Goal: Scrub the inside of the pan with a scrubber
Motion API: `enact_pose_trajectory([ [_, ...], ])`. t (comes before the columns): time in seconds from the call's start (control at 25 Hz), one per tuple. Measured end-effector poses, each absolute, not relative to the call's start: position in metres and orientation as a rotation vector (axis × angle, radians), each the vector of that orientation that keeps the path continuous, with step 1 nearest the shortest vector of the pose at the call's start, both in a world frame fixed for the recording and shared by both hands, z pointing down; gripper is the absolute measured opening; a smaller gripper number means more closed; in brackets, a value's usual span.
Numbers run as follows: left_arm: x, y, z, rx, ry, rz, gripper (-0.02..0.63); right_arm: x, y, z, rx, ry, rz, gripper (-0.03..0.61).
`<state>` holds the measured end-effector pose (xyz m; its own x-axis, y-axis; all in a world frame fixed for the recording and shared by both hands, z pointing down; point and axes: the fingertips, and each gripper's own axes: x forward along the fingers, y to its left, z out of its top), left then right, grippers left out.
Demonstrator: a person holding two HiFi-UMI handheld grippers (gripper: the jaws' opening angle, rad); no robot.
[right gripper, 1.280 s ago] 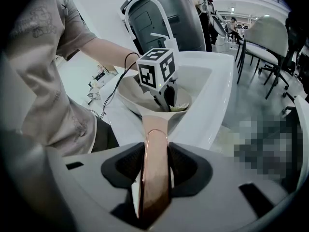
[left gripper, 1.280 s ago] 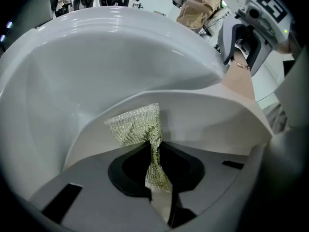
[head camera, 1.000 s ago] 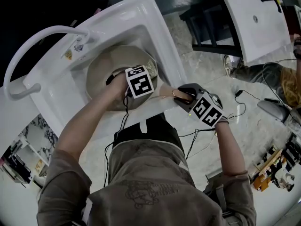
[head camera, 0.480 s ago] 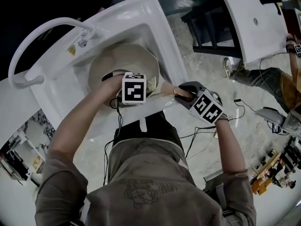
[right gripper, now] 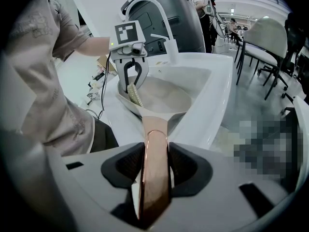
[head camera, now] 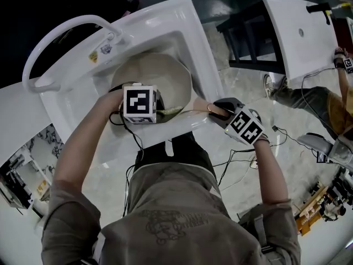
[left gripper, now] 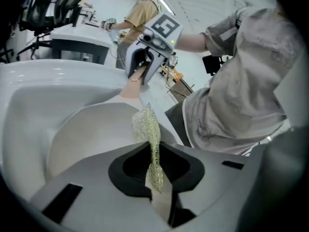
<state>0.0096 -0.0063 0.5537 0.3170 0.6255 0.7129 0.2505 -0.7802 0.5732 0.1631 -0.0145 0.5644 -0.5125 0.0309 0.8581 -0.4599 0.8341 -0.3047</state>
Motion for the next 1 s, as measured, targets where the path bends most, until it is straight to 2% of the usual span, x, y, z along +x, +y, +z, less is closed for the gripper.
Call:
enact_pose_trajectory([
  [0.24,0.0,-0.094,0.559,2.398,0.201,1.524,0.06,0.163,-0.014,0.565,0.325,-2.024,0.619,0.163],
  [0.52,-0.022,-0.154,0.608,2.376,-0.243,1.939,0.06,0.162,-0.015,0.564,0.335,-2.02,0.621,0.167],
  [1.0,-0.015,-0.14,0.678,2.219,-0.193,2.193,0.061,0.163,-0.016,0.564,0.348,-2.023,0.604,0.17],
])
